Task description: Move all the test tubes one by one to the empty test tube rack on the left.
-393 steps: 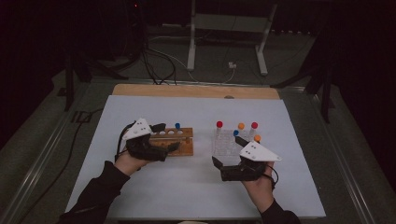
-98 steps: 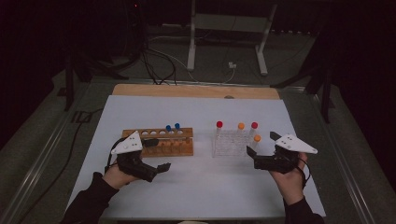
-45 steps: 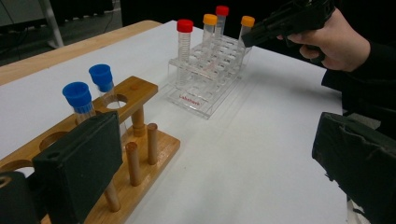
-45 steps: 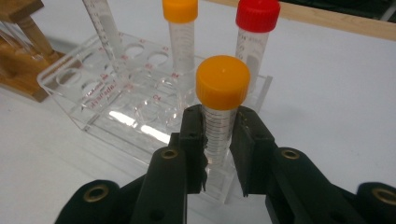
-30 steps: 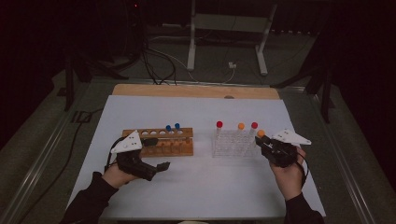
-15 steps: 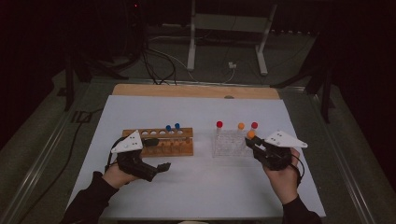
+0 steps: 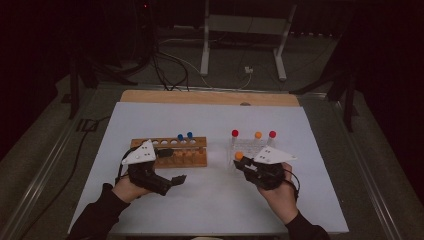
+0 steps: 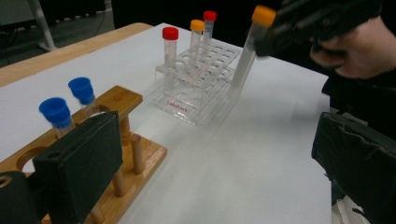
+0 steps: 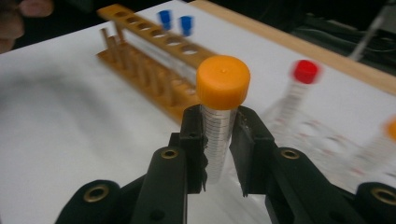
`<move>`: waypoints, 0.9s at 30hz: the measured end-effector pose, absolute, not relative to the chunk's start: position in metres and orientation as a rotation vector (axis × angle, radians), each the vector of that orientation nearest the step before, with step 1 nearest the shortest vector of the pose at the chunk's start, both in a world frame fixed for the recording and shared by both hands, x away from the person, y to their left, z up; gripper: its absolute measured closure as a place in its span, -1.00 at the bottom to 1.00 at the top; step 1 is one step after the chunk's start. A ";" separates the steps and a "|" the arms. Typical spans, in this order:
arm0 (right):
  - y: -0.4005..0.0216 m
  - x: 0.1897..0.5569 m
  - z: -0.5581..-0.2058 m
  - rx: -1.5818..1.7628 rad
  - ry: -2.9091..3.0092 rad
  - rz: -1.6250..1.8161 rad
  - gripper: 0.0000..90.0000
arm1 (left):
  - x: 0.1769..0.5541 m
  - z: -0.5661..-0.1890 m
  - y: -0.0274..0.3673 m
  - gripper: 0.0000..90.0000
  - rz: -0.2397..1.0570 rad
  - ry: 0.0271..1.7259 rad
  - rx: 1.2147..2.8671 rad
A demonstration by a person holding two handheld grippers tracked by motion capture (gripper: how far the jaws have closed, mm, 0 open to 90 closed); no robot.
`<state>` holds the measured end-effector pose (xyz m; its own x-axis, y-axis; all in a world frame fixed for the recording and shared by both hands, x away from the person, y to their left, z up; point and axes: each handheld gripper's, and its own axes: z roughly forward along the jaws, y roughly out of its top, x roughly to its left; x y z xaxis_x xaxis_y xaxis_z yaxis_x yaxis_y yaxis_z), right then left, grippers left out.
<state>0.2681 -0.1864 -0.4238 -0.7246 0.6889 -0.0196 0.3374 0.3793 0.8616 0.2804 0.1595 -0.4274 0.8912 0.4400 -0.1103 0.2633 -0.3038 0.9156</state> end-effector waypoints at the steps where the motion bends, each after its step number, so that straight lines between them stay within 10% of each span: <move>1: -0.182 0.268 -0.426 0.882 2.280 1.289 0.66 | 0.280 -0.426 0.158 -0.94 0.194 0.516 1.903; 16: -0.142 0.263 -0.439 0.756 2.422 1.306 0.66 | 0.274 -0.418 0.134 -0.81 0.163 0.450 1.903; 27: -0.131 0.260 -0.440 0.725 2.457 1.324 0.66 | 0.275 -0.420 0.117 -0.25 0.153 0.409 1.902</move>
